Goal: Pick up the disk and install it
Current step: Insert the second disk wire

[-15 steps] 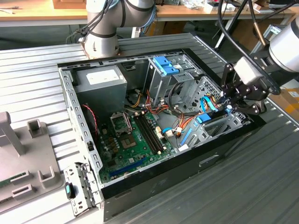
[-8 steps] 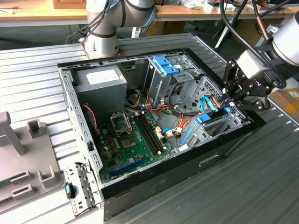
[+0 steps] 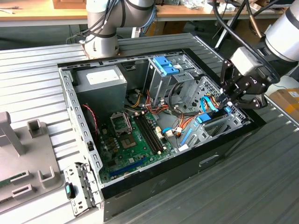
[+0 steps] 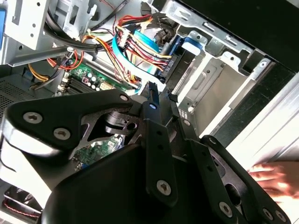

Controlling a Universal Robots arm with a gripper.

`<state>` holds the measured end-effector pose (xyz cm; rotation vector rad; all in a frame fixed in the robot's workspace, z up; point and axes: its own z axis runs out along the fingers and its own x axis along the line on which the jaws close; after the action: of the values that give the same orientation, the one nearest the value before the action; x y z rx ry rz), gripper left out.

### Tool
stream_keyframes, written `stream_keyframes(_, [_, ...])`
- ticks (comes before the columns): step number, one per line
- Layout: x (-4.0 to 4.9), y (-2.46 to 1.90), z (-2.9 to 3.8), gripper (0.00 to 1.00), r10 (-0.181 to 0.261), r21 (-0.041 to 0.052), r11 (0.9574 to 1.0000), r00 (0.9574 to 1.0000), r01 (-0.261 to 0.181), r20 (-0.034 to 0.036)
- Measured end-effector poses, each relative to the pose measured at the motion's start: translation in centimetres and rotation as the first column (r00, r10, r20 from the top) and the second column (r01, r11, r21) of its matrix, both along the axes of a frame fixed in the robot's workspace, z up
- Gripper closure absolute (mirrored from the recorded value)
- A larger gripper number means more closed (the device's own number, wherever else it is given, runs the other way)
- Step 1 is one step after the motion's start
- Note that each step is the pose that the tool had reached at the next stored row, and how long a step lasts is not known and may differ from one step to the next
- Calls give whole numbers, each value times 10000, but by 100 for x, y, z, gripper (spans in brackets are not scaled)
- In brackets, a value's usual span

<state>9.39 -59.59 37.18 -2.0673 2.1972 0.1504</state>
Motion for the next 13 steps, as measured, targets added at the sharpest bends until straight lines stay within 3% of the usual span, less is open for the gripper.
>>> stream_keyframes(1, [-9, 24, 1, 76, 0, -63, 10000, 10000, 0, 4])
stream_keyframes(2, [-26, 88, -1, 76, 0, -322, 9995, 10000, 1, 15])
stream_keyframes(5, [-35, 172, 6, 76, 0, -578, 9983, 10000, 0, 16])
stream_keyframes(13, [-35, 193, 108, 76, 1, -599, 9982, 10000, 0, 22])
